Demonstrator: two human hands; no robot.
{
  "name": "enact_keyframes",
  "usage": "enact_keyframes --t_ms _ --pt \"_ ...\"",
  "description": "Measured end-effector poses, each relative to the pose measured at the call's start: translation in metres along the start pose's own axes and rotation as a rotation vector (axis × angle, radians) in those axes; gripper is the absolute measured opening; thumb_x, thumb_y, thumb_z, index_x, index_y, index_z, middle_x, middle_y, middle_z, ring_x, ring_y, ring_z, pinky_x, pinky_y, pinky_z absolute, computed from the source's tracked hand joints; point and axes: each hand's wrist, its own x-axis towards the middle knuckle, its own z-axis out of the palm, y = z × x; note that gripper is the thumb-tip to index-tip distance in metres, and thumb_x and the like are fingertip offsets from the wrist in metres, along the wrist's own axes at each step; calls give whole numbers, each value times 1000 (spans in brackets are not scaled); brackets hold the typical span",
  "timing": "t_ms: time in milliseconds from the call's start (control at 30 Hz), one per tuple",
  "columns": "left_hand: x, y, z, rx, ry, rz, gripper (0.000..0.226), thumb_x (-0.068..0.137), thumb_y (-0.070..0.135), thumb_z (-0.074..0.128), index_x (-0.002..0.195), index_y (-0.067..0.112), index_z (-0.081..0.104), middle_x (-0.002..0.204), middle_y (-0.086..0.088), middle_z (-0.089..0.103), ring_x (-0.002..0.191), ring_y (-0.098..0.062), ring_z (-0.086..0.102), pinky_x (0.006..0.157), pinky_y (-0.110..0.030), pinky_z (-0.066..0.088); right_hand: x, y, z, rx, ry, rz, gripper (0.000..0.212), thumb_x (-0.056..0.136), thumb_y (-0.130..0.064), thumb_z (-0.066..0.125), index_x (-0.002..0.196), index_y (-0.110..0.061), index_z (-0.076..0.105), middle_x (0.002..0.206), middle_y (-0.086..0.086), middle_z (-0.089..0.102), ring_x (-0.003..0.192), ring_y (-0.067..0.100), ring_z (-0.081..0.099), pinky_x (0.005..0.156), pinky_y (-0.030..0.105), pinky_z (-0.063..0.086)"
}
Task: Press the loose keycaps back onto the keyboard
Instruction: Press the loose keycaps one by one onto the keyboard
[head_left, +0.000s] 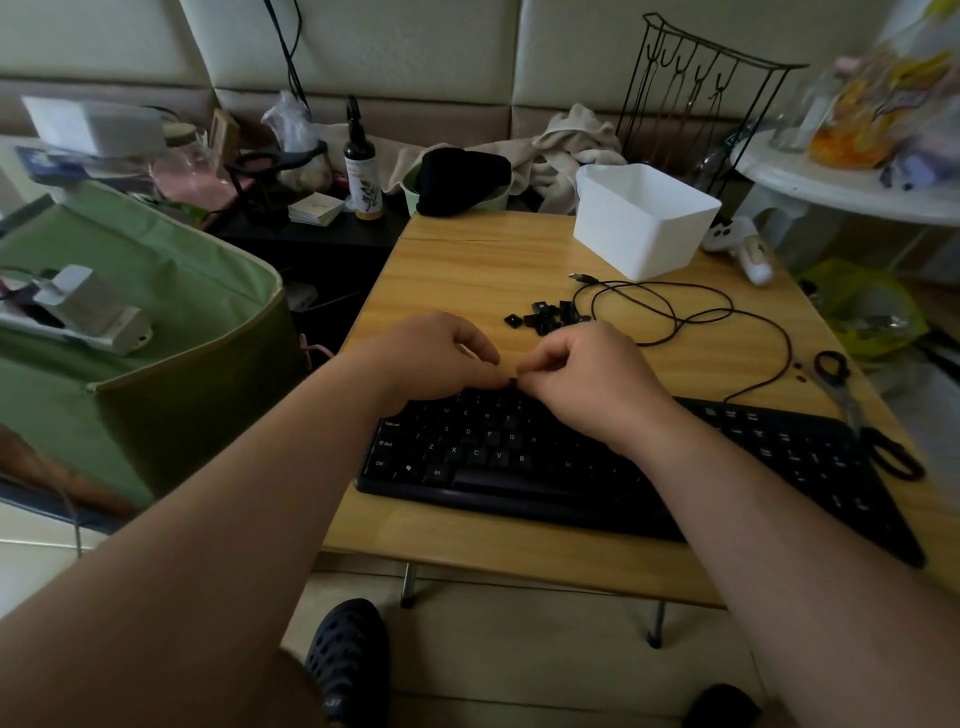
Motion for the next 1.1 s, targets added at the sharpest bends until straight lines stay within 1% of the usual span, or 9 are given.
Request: enact_keyframes --t_ms 133,267,400,567,733,833,933,1000,1100 --pt "2 3 6 87 -5 -3 29 79 38 89 101 37 72 108 8 71 98 -13 67 90 -36 56 4 11 -11 -6 74 9 12 88 -28 78 77 -31 75 79 -16 68 74 3 64 63 22 45" --pt "5 9 8 65 -2 14 29 81 35 88 104 35 71 109 7 67 98 -12 65 88 -34 54 3 25 -17 -66 100 36 7 89 -30 76 82 -33 75 80 -15 67 75 9 64 69 32 57" --pt "21 16 12 106 199 80 23 91 40 77 112 34 72 119 9 64 107 -10 60 81 -28 47 4 34 -24 -126 93 37 7 91 -29 73 86 -34 75 78 -15 65 76 10 63 76 38 59" --pt "58 22 26 340 316 92 47 95 33 66 142 32 60 143 0 58 132 -21 51 103 -36 45 4 37 -27 -148 101 -12 10 92 -29 70 85 -36 75 75 -19 63 76 5 61 78 36 58" --pt "75 30 40 522 393 107 23 98 29 62 117 26 74 114 1 69 97 -13 54 70 -28 43 6 42 -28 -151 117 -39 10 91 -30 69 86 -38 74 76 -22 61 78 3 59 78 36 58" --pt "75 32 40 527 399 96 15 96 28 65 105 25 76 106 4 71 90 -12 58 66 -27 43 5 47 -30 -146 129 -63 10 92 -29 69 92 -35 77 77 -20 62 78 5 60 75 34 57" --pt "58 41 41 345 364 115 14 96 32 67 103 27 78 93 11 69 78 -6 60 61 -22 43 3 53 -31 -82 153 -125 16 93 -26 70 104 -33 78 79 -15 64 70 1 57 64 24 47" --pt "44 49 47 12 290 140 14 97 33 67 100 28 79 86 8 72 73 -8 62 59 -26 50 2 54 -31 -46 180 -214 29 92 -24 74 118 -35 74 88 -16 64 71 -2 54 63 17 40" --pt "24 60 58 -448 99 144 18 102 26 64 106 18 80 101 -6 79 90 -17 69 80 -33 58 0 52 -33 22 279 -341 39 87 -21 80 123 -33 71 94 -16 58 79 0 53 71 18 43"
